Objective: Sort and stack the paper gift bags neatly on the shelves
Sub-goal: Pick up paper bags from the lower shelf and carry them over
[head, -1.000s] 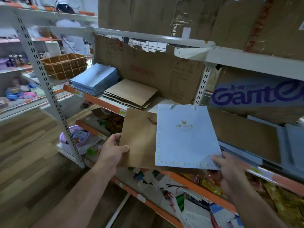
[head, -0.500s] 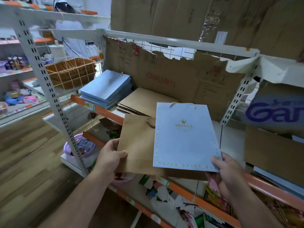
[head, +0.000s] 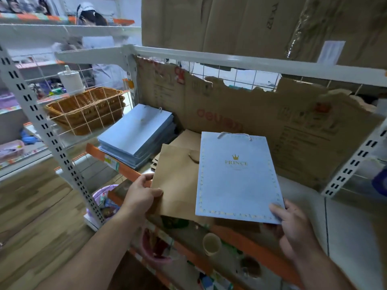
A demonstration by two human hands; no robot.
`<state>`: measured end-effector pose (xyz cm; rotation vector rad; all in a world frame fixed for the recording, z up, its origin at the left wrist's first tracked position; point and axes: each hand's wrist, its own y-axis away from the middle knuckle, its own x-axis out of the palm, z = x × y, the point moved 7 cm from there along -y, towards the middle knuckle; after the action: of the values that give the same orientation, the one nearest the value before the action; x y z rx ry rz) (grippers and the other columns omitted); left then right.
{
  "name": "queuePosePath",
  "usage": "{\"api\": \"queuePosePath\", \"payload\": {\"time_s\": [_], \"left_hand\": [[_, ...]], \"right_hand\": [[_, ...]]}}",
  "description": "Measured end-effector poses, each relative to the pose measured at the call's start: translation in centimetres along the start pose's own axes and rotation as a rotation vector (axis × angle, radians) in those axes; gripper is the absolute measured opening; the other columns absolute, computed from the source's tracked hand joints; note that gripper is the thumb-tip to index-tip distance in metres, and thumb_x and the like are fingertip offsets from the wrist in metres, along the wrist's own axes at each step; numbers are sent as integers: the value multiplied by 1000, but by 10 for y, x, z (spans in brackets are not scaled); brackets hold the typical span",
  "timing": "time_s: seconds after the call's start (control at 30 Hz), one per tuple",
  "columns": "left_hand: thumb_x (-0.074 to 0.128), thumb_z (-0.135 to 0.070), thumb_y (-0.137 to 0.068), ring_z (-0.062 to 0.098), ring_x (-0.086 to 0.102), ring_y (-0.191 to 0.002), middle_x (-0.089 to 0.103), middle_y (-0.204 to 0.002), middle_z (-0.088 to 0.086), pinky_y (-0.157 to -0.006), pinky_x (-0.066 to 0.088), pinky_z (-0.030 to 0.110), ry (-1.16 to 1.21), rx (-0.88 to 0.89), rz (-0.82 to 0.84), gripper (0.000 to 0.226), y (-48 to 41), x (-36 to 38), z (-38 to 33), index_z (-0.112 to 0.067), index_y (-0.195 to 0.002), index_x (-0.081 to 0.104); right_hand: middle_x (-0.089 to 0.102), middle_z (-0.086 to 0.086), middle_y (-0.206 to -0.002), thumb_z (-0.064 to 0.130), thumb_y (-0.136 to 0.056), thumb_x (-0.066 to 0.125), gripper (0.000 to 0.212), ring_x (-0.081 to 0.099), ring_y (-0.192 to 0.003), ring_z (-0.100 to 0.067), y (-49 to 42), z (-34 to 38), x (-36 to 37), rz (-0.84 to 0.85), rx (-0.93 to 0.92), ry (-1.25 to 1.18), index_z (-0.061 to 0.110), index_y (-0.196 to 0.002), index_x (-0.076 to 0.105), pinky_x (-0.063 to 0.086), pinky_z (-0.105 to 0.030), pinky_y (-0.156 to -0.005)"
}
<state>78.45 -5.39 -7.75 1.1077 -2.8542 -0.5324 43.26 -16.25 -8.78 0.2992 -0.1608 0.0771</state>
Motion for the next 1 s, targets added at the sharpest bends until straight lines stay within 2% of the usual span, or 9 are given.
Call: {"api": "queuePosePath", "payload": {"time_s": [0.17, 0.27, 0.43, 0.5, 0.67, 0.77, 0.87, 0.93, 1.0], "left_hand": [[68, 5, -83, 34, 71, -85, 70, -98, 12, -75, 60, 47, -32, -20, 40, 40, -55, 10, -11, -31, -99, 63], [70, 1, -81, 34, 71, -93, 70, -109, 11, -86, 59, 54, -43, -49, 101, 41, -92, 15, -17, -30, -107, 64], [68, 0, -84, 31, 73, -89, 71, -106, 10, -83, 60, 51, -121, -4, 184, 43, -151, 27, -36, -22, -121, 61], [67, -2, -85, 29, 71, -90, 71, -109, 7, -82, 61, 51, -180, 44, 205, 47, -170, 34, -45, -20, -128, 59], [65, -19, -90, 23, 54, -123, 50, -142, 1, -101, 51, 45, -535, 366, 270, 67, -200, 44, -72, -29, -149, 36], [66, -40, -87, 25, 27, -143, 32, -155, 3, -116, 32, 47, -800, 660, 351, 70, -196, 53, -80, -33, -150, 36], [66, -59, -80, 26, 3, -151, 14, -165, 0, -118, 17, 54, -1164, 805, 600, 75, -187, 70, -70, -43, -147, 36], [67, -62, -78, 29, 4, -150, 15, -164, 1, -117, 17, 56, -1315, 851, 753, 79, -181, 74, -62, -44, -147, 35], [69, -56, -80, 29, 10, -147, 24, -159, 1, -114, 25, 54, -1350, 909, 776, 77, -179, 75, -63, -43, -147, 35]], "right_hand": [[77, -10, -88, -4, -98, 46, 22, 73, -72, -22, -24, 6, 21, 14, -7, 7, 4, -103, 66, 52, -23, -47], [77, -13, -93, -3, -97, 47, 22, 69, -79, -28, -36, 4, 35, -15, -14, 45, 1, -110, 64, 50, -25, -48], [76, -16, -99, -3, -97, 48, 24, 68, -90, -40, -50, -4, 63, -118, -14, 63, -2, -116, 62, 49, -50, -79], [76, -15, -101, -4, -97, 48, 24, 72, -90, -36, -50, -7, 77, -146, -7, 73, 1, -116, 62, 55, -47, -78], [78, -4, -96, -2, -99, 49, 22, 75, -85, -23, -43, -15, 106, -244, -14, 41, 10, -111, 64, 57, -37, -67], [78, -3, -93, -2, -99, 48, 22, 75, -80, -20, -34, -19, 121, -305, -23, -1, 10, -107, 64, 59, -31, -58], [78, -5, -90, -3, -99, 47, 22, 74, -74, -18, -21, -21, 131, -368, -36, -18, 7, -106, 65, 55, -26, -51], [78, -6, -89, -4, -98, 46, 23, 74, -72, -19, -14, -20, 134, -398, -46, -22, 6, -107, 65, 53, -29, -52], [78, -6, -87, -4, -98, 46, 23, 72, -69, -20, -9, -17, 137, -411, -55, -14, 6, -106, 66, 51, -30, -55]]}}
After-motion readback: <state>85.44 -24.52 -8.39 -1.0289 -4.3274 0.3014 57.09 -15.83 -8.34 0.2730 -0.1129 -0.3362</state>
